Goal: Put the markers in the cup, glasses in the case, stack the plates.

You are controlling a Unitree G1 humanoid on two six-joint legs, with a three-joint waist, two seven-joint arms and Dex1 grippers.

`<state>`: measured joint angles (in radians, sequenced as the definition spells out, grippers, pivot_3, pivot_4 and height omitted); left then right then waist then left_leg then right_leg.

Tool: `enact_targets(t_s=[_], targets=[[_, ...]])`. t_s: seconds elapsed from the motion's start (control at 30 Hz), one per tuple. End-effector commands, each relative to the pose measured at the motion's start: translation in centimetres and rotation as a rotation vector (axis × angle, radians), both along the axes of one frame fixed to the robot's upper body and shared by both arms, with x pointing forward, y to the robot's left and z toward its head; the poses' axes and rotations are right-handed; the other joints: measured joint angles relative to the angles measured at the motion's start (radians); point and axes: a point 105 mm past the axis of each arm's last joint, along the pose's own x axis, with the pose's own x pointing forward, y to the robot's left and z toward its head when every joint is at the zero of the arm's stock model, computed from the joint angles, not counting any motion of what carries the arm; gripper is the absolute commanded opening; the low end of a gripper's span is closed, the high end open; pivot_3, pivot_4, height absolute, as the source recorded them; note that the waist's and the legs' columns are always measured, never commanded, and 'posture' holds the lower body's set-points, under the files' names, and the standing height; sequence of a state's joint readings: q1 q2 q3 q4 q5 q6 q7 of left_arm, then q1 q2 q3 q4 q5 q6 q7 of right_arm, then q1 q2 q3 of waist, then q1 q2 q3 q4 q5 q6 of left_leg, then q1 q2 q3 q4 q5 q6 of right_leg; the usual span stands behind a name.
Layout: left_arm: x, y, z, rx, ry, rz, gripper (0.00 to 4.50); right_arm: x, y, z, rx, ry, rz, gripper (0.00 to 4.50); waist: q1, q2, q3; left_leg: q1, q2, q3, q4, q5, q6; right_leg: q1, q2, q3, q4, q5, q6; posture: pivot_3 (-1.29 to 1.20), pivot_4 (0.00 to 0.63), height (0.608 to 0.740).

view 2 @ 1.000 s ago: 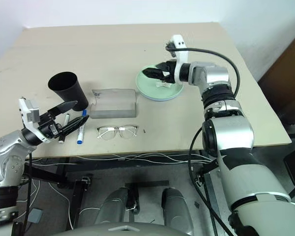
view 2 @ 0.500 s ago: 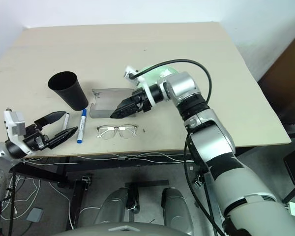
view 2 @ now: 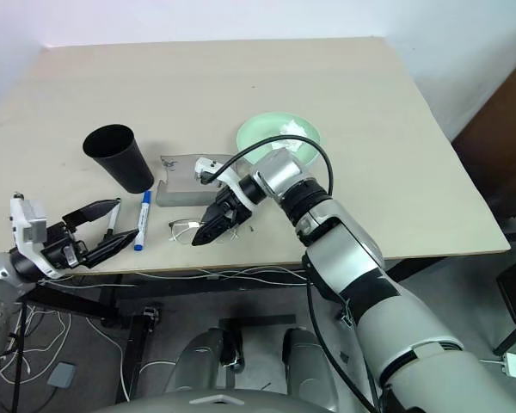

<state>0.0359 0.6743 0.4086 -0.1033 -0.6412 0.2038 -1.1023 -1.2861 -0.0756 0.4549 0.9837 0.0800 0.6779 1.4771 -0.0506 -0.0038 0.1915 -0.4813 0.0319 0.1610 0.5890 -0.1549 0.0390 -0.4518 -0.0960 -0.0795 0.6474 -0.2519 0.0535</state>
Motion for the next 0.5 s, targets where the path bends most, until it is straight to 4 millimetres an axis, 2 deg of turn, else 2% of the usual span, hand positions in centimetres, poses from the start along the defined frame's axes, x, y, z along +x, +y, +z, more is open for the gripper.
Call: enact_targets(t_s=[0.03,0.07,0.17,0.3,0.5], targets=[[-0.2,-0.2,0.8,0.024,-0.051,-0.004,4.50,0.3,0.8,1.5,0.016,-0.060,0.024,4.45,-0.002,-0.001,0.000,0.000,0.000,0.000,-0.001,0.000,0.000,-0.001,0.000,0.000,0.000,0.000,0.000,0.00,0.150,0.740],[-0.2,-0.2,0.8,0.023,-0.052,-0.003,4.50,0.3,0.8,1.5,0.012,-0.062,0.027,4.45,-0.003,-0.001,-0.001,0.000,0.000,0.001,-0.003,0.000,0.000,-0.002,0.000,0.000,0.000,0.000,0.000,0.00,0.150,0.740],[-0.2,-0.3,0.8,0.021,-0.054,0.000,4.50,0.2,1.0,1.5,0.013,-0.069,0.041,3.95,-0.005,-0.003,-0.002,0.000,0.000,0.001,-0.007,0.002,-0.002,-0.004,0.000,0.000,0.000,0.000,0.000,0.00,0.150,0.740],[-0.1,-0.4,0.5,0.014,-0.052,-0.001,4.50,0.0,1.4,1.4,0.003,-0.080,0.058,2.61,-0.018,-0.003,-0.002,0.000,0.000,0.001,-0.009,0.005,-0.008,-0.005,-0.001,0.002,0.000,0.000,0.000,0.00,0.150,0.740],[-0.1,-0.4,0.5,0.015,-0.056,0.002,4.50,-0.3,2.0,0.9,-0.016,-0.100,0.078,2.61,-0.022,-0.004,-0.002,0.000,0.000,0.001,-0.009,0.005,-0.008,-0.005,0.000,0.002,0.001,0.001,0.000,0.00,0.150,0.740]])
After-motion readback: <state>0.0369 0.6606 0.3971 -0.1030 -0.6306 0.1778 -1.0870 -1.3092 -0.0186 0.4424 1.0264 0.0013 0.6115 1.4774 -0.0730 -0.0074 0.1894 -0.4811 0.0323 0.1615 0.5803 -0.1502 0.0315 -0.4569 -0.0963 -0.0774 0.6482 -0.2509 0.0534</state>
